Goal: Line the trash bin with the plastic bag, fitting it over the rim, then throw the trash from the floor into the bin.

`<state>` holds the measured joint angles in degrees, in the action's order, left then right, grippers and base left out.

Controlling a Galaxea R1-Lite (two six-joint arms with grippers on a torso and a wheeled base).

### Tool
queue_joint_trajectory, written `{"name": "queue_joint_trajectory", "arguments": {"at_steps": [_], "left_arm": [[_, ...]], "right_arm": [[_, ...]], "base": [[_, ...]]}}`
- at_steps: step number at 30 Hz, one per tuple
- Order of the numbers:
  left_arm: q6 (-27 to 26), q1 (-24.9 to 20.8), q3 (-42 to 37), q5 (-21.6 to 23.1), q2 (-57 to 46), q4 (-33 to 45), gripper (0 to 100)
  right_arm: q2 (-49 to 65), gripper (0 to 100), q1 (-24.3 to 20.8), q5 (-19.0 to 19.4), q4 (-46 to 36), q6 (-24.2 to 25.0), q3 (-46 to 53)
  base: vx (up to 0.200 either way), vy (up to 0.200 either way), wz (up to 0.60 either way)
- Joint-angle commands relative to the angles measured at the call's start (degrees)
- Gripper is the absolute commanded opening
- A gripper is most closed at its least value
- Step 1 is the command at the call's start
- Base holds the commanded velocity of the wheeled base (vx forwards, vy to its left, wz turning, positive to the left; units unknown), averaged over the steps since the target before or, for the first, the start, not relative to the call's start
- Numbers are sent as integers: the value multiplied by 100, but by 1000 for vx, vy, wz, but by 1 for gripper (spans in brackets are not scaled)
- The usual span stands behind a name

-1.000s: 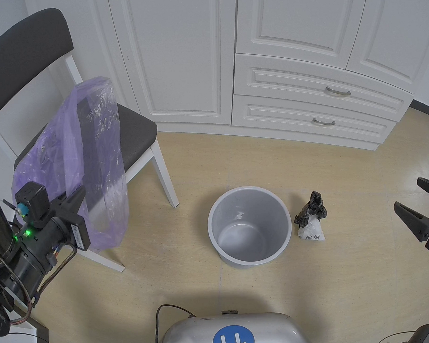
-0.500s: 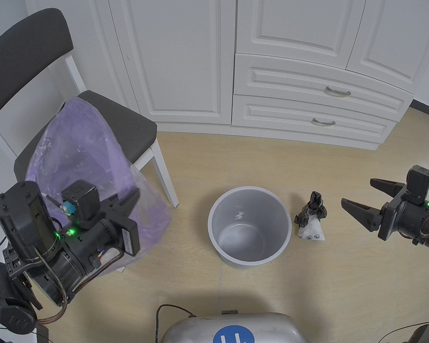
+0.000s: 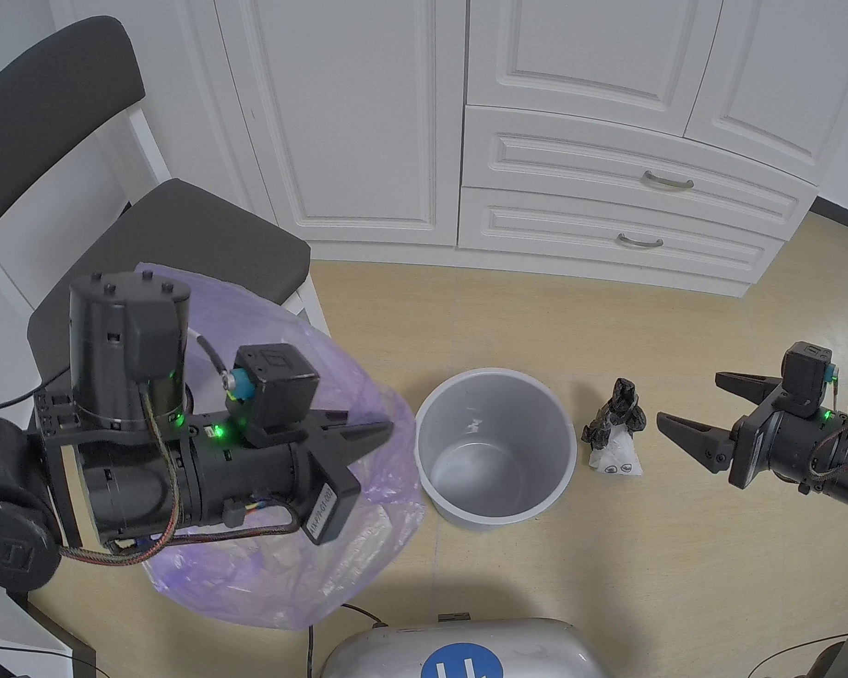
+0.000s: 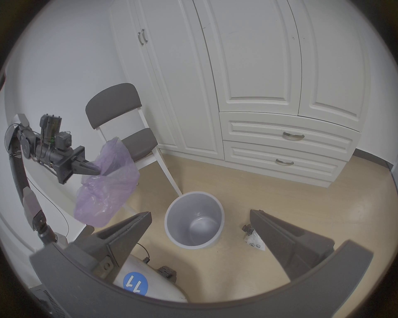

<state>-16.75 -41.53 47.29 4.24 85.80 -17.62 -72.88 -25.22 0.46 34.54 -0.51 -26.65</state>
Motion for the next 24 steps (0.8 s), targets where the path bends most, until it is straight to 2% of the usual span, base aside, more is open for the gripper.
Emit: {"name": "queue_joint_trajectory", "arguments": {"at_steps": [1, 5, 17, 24], "left_arm": [[-188, -355, 404, 428, -107, 259, 0], [-206, -610, 299, 402, -98, 180, 0], [-215, -874, 387, 393, -204, 180, 0], [-188, -874, 650, 393, -177, 171, 0]], "right_arm": [[-324, 100, 0, 15, 9, 7, 37], [-324, 100, 0, 15, 141, -19, 125], [-333, 100, -123, 50, 167, 7, 204], [-816, 100, -1749, 6, 211, 174, 626]], "base": [[0, 0, 0], [0, 0, 0], [0, 0, 0], [0, 0, 0]]}}
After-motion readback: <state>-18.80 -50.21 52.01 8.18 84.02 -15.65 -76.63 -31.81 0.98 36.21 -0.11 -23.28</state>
